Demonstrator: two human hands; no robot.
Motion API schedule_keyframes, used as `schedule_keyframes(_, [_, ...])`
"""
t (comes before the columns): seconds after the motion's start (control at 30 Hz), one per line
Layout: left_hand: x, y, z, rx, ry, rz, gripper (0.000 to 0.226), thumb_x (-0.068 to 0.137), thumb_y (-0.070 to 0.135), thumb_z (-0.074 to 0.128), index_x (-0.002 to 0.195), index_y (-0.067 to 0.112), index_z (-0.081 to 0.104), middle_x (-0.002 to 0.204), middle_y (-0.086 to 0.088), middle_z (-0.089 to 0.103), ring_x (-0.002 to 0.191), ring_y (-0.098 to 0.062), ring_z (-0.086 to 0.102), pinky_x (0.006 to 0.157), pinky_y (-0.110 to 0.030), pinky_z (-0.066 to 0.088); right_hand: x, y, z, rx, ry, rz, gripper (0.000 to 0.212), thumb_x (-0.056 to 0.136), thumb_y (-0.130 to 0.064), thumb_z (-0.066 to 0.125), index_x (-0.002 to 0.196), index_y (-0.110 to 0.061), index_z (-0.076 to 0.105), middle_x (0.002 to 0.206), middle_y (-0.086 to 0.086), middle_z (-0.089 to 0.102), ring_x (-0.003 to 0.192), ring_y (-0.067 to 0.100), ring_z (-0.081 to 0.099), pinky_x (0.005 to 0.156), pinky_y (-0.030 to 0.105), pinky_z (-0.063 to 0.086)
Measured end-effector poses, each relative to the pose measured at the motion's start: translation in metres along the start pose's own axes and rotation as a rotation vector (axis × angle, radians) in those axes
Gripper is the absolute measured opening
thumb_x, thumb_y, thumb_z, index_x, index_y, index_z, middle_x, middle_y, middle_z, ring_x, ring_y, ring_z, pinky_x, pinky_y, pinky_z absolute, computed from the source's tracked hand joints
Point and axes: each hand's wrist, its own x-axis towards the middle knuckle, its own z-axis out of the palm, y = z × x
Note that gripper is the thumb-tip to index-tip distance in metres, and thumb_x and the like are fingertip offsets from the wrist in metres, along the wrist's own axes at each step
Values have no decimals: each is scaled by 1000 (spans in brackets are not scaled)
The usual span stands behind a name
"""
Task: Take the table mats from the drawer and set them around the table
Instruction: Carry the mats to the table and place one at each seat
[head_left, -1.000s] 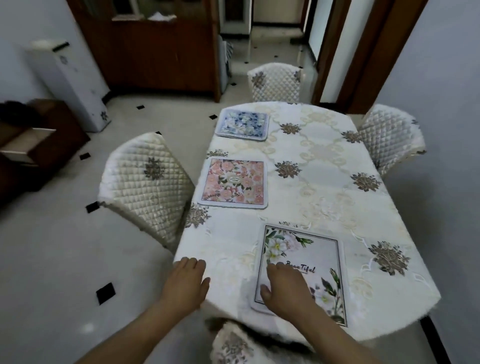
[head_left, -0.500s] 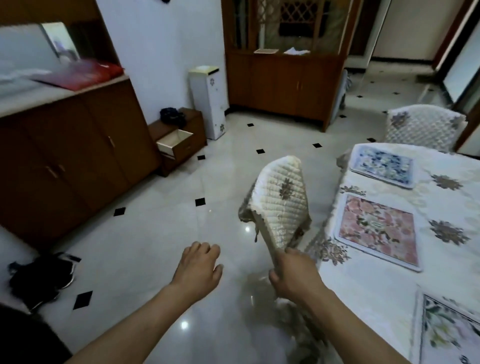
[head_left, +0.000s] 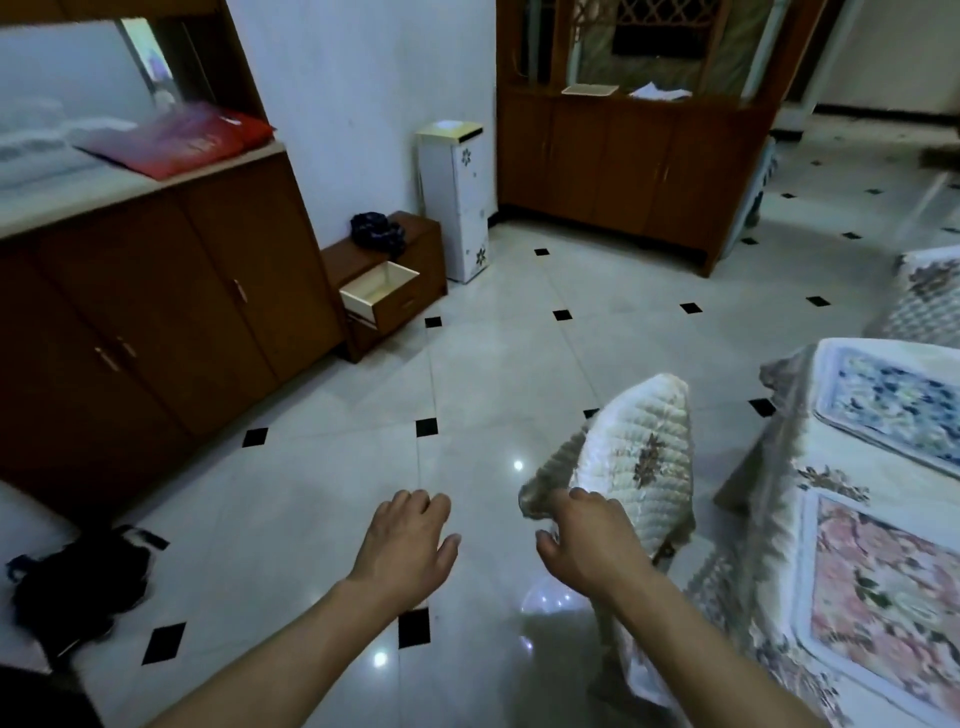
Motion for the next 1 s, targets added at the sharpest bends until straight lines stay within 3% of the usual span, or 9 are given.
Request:
schedule_keyframes(0.1, [45,-26,-4,-6,-3,-31,27,87,45,52,98,20,55,88,0,56,85,-23,53,74,-34,43,61,-1,-6,11,-26,-29,24,79,-41,47,84,-18,50,83,2,60,79,27,58,68,35,37])
schedule_keyframes(0.2, [91,-55,-5,-21,9,-59,28,88,45,53,103,21,54,92,-1,56,86,-22,52,75,-33,42,114,-5,-5,1,-32,-35,24,79,-39,49,75,-18,40,70,1,46,67,27,46,63,33,29])
schedule_keyframes(0.3, [139,-87,0,-3,2,-38,30,86,45,53,102,20,55,91,-1,57,85,-23,54,73,-34,42,167,-9,1,-32,-50,-13,25,83,-41,49,79,-18,39,75,-1,45,70,24,42,67,34,29])
schedule_keyframes(0.5, [262,-162,2,67,-34,39,36,85,49,50,110,22,53,99,-1,59,92,-24,55,81,-37,41,286,-19,20,-58,-14,100,27,85,-46,47,91,-19,48,87,2,59,84,26,57,72,35,36])
schedule_keyframes(0.63, [348,-191,-13,68,-48,156,32,86,47,49,107,22,50,101,-2,57,94,-24,54,83,-37,41,343,-21,13,-37,-9,211,27,86,-45,47,93,-18,49,81,0,52,81,25,54,71,35,33])
schedule_keyframes(0.8, [447,-179,-11,90,-83,354,32,84,47,53,102,21,52,95,-3,58,89,-26,57,78,-39,43,379,10,0,-4,9,425,26,87,-45,48,86,-20,41,80,-1,48,82,25,55,70,34,33])
schedule_keyframes(1.0, [549,-100,11,51,-107,592,34,84,45,52,106,18,54,95,-4,59,90,-28,56,80,-39,43,398,83,-12,6,42,670,26,87,-44,49,87,-20,38,84,3,52,80,27,51,70,33,28])
